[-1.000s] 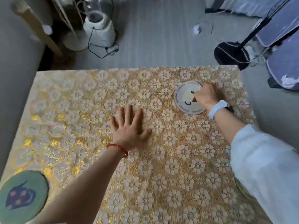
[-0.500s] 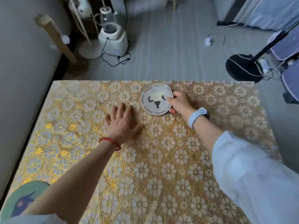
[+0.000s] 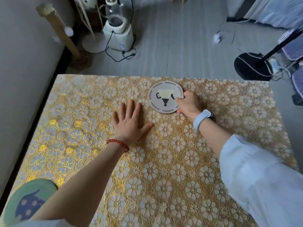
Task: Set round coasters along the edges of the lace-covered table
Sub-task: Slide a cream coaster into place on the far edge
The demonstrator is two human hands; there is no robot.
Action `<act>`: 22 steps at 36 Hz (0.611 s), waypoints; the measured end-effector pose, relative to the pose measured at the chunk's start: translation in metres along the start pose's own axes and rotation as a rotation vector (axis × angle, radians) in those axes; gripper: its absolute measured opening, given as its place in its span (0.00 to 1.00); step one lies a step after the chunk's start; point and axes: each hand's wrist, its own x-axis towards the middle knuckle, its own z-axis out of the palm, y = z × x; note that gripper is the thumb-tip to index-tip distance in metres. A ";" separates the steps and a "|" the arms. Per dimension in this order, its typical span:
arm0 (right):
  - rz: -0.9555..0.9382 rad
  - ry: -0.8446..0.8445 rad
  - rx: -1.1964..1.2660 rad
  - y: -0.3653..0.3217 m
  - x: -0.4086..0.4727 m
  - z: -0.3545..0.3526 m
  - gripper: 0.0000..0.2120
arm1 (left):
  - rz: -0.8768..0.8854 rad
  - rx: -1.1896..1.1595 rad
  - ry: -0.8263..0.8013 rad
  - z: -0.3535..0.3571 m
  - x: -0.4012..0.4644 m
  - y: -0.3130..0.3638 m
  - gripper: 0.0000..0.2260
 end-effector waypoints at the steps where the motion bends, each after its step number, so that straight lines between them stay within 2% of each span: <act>1: -0.005 0.015 -0.023 0.000 0.000 0.001 0.09 | 0.001 -0.002 0.001 0.000 0.000 0.000 0.40; 5: -0.060 0.099 -0.220 0.000 -0.001 0.002 0.12 | -0.004 -0.007 0.013 0.002 0.001 -0.002 0.39; 10: -0.072 0.154 -0.309 -0.001 -0.004 0.005 0.13 | -0.007 0.000 0.002 0.004 0.003 -0.001 0.39; 22: -0.004 0.169 -0.217 0.001 -0.002 0.005 0.12 | 0.001 0.006 0.002 0.004 0.003 -0.002 0.39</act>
